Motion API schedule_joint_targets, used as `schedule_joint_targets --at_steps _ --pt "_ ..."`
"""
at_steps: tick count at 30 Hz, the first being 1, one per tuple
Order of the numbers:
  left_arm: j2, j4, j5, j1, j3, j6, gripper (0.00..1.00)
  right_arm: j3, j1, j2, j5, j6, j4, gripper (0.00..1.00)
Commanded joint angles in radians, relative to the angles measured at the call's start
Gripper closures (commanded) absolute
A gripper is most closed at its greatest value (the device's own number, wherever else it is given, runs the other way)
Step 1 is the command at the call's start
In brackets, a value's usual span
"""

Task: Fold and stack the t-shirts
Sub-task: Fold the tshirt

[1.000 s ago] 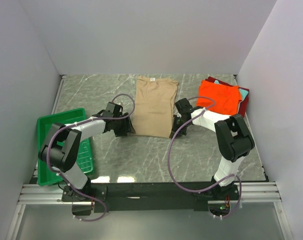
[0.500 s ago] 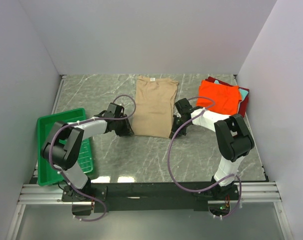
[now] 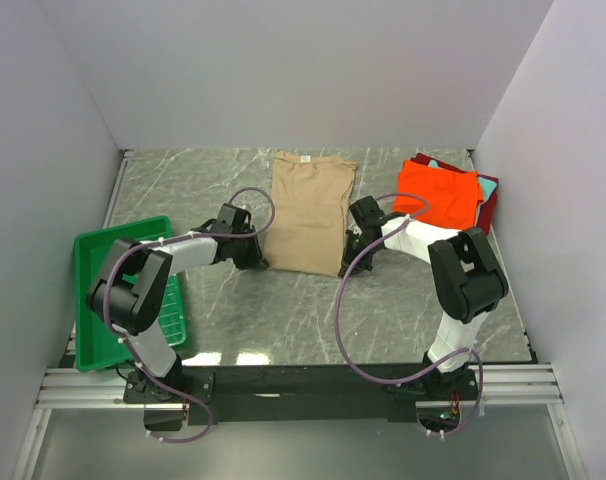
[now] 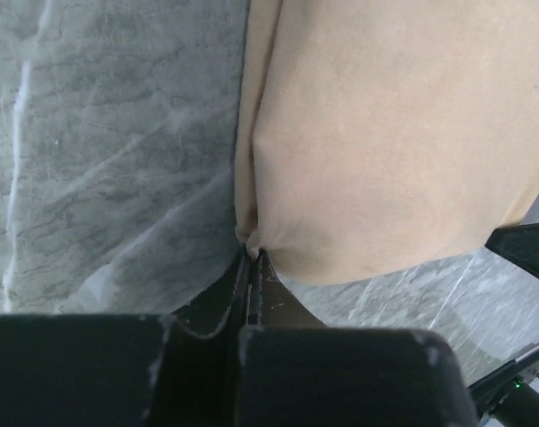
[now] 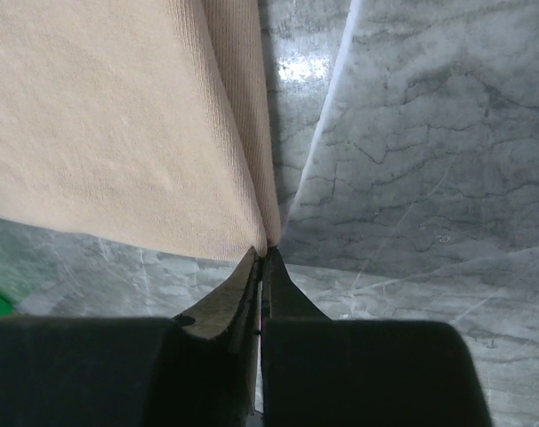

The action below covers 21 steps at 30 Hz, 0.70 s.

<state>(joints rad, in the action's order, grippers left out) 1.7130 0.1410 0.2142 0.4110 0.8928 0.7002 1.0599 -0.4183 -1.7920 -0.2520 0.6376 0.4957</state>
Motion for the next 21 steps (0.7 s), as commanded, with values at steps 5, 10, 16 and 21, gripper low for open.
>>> schedule_joint_targets --at_steps 5,10,16,21 --pt "-0.052 0.104 -0.124 0.005 0.023 -0.039 1.00 -0.008 -0.008 0.006 0.062 -0.003 0.063 1.00" --pt "-0.093 0.146 -0.113 0.006 0.017 -0.025 1.00 -0.017 -0.010 0.045 0.085 0.000 0.087 1.00" --pt "-0.150 0.190 -0.093 0.009 0.035 -0.031 1.00 -0.015 -0.010 0.094 0.085 -0.001 0.127 1.00" --pt "-0.225 0.276 -0.081 0.014 0.054 -0.034 1.00 -0.011 -0.017 0.177 0.099 -0.009 0.208 1.00"
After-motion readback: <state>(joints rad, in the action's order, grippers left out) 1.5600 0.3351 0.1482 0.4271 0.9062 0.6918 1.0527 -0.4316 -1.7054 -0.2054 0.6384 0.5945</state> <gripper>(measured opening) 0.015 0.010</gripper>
